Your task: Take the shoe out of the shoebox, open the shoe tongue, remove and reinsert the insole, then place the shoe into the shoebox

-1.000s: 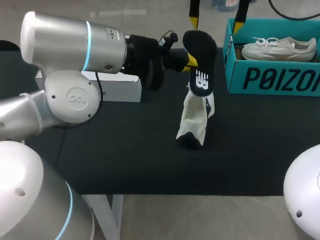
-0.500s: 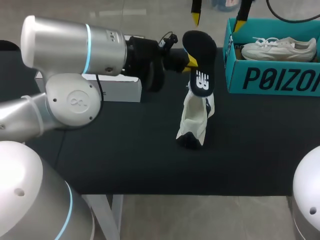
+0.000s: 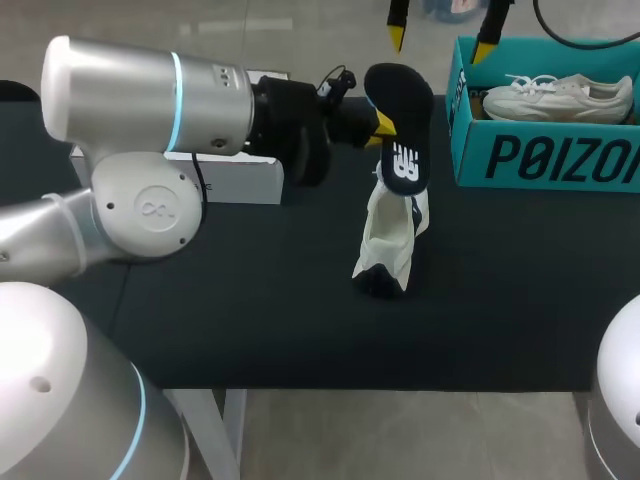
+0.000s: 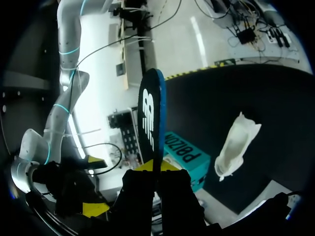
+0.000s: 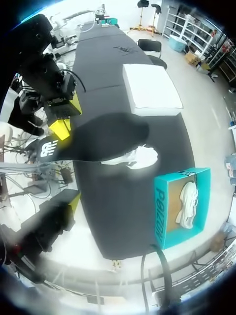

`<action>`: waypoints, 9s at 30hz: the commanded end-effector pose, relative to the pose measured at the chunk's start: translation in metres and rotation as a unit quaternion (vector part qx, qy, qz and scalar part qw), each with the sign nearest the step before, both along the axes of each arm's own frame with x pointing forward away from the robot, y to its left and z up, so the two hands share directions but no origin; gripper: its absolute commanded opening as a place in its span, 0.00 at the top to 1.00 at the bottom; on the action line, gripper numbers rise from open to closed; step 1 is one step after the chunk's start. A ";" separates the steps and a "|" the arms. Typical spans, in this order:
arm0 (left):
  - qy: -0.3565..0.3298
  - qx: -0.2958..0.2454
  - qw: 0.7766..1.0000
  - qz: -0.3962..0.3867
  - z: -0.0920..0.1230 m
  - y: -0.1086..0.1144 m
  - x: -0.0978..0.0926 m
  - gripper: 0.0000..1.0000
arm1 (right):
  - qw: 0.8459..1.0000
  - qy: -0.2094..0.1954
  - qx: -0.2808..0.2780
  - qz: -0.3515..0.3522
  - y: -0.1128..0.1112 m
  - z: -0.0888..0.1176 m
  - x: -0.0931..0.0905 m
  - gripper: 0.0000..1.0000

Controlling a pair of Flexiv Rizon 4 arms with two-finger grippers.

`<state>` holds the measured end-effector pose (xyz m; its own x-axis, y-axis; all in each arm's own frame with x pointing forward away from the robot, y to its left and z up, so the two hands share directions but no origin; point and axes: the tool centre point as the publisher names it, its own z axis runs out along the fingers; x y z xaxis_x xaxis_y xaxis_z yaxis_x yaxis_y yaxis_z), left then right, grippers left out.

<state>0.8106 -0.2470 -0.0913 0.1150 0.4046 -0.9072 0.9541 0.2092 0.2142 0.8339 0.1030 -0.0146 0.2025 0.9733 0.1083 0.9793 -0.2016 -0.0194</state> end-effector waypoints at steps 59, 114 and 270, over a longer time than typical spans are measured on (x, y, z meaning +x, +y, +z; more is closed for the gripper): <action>0.021 -0.038 0.999 0.024 0.014 0.010 -0.004 1.00 | 0.886 -0.115 0.447 0.031 -0.031 -0.046 0.022 0.00; 0.038 -0.040 0.998 0.009 0.009 -0.012 0.005 1.00 | 0.808 -0.093 0.578 0.065 0.010 -0.069 0.029 0.63; 0.108 0.472 0.874 -0.042 0.065 -0.014 0.038 0.00 | 0.791 -0.064 0.608 0.020 0.027 -0.108 0.026 1.00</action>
